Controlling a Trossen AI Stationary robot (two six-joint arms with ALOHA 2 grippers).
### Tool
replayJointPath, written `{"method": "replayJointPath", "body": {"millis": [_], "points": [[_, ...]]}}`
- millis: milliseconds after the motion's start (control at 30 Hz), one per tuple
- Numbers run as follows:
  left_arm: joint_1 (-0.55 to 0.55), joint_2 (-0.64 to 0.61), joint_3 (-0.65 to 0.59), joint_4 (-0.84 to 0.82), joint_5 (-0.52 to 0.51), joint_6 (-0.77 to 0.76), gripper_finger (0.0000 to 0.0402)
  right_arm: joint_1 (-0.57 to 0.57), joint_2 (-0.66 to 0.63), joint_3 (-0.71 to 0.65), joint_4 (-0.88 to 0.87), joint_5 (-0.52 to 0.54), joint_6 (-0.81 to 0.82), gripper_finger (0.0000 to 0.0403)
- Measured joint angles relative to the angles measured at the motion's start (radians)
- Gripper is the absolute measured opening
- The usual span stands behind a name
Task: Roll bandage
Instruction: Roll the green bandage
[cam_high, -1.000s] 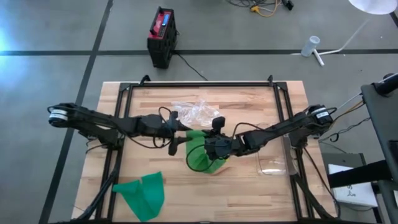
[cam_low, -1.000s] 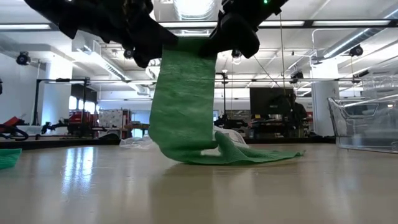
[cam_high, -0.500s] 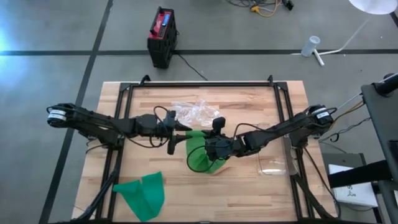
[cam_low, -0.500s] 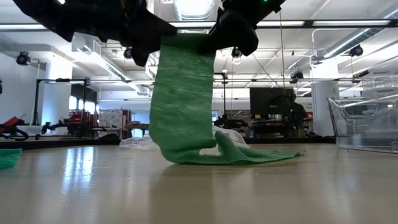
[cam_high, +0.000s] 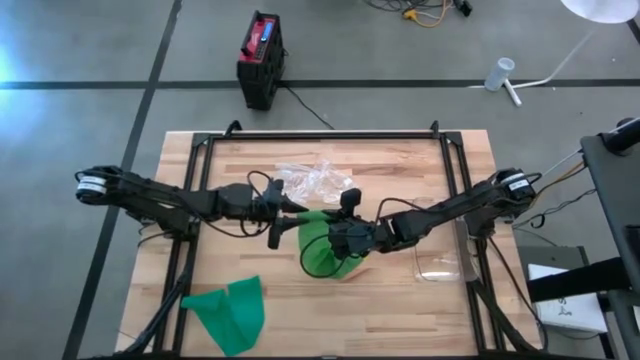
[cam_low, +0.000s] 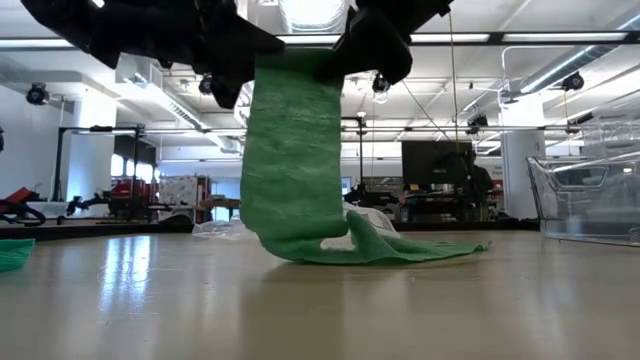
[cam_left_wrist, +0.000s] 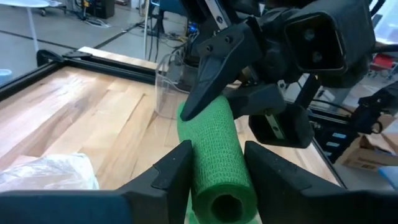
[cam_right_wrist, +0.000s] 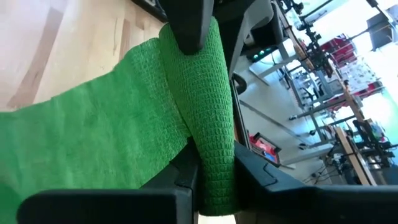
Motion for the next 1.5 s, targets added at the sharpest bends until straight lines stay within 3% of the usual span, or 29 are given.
{"method": "replayJointPath", "body": {"millis": [300,433,700,1067,1233,1500], "points": [[0.000,0.000,0.000,0.000,-0.057,-0.028,0.0205,0.000,0.000,0.026,0.006,0.003,0.012,0.0051],[0.000,0.000,0.000,0.006,-0.061,-0.028,0.0214,0.000,0.000,0.026,0.004,0.003,0.030,0.0053],[0.000,0.000,0.000,0.052,-0.064,-0.045,0.0145,0.000,0.000,0.026,-0.005,0.003,0.038,0.0047],[0.000,0.000,0.000,0.046,-0.064,0.007,0.0046,0.003,0.000,0.025,-0.006,0.000,0.083,0.0073],[-0.002,-0.030,0.000,0.060,-0.051,0.084,0.0024,0.029,-0.017,0.064,-0.059,-0.001,0.164,0.0112],[-0.066,-0.159,0.000,0.129,0.016,0.278,0.0036,0.124,-0.082,0.190,-0.142,-0.029,0.189,0.0201]]}}
